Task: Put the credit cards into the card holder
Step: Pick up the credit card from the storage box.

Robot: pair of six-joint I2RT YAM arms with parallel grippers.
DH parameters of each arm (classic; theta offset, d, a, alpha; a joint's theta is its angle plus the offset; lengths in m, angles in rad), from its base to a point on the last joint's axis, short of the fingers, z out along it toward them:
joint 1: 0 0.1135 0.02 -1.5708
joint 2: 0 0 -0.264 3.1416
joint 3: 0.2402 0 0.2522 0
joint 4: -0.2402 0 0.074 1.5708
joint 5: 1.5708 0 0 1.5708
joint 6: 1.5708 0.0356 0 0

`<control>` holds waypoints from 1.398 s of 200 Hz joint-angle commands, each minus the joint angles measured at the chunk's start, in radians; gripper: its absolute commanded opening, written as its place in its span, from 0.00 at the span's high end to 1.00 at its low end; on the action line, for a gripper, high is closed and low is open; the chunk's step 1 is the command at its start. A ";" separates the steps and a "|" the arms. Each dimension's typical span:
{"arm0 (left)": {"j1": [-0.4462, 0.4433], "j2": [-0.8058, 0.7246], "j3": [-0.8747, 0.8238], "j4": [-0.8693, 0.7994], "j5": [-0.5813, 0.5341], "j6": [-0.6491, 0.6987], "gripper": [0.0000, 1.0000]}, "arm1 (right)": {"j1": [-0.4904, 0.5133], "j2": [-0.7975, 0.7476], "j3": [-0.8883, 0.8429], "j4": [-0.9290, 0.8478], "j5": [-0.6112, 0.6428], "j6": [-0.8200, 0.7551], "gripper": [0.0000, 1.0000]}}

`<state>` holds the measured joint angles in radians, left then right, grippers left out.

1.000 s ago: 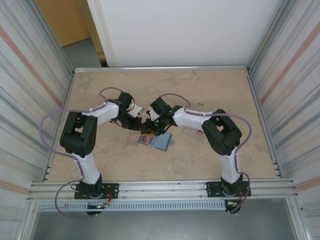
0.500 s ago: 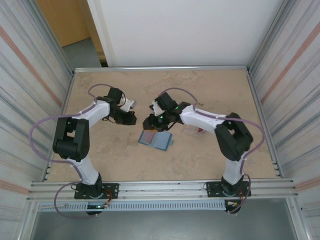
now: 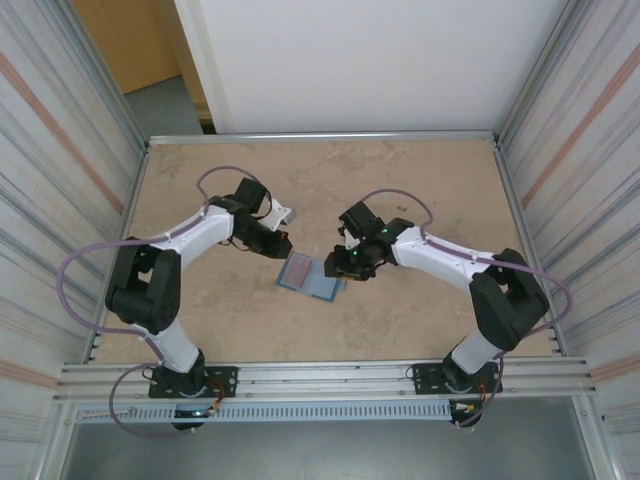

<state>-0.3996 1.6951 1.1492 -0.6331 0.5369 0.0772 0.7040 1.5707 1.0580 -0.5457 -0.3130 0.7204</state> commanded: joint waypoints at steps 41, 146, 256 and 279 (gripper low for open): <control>-0.019 -0.164 -0.116 0.068 -0.098 0.146 0.91 | -0.138 -0.134 0.105 -0.309 0.268 -0.095 0.54; -0.200 0.054 0.348 0.048 -0.049 0.103 1.00 | -0.409 -0.283 0.056 -0.415 0.356 -0.132 0.27; -0.345 0.507 0.698 0.121 0.091 -0.207 1.00 | -0.493 -0.150 0.065 -0.362 0.304 -0.150 0.28; -0.349 0.563 0.724 0.122 0.103 -0.245 1.00 | -0.497 -0.115 0.071 -0.345 0.283 -0.156 0.30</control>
<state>-0.7330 2.2204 1.8194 -0.5148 0.5884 -0.1036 0.2142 1.4265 1.1057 -0.9070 -0.0040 0.5896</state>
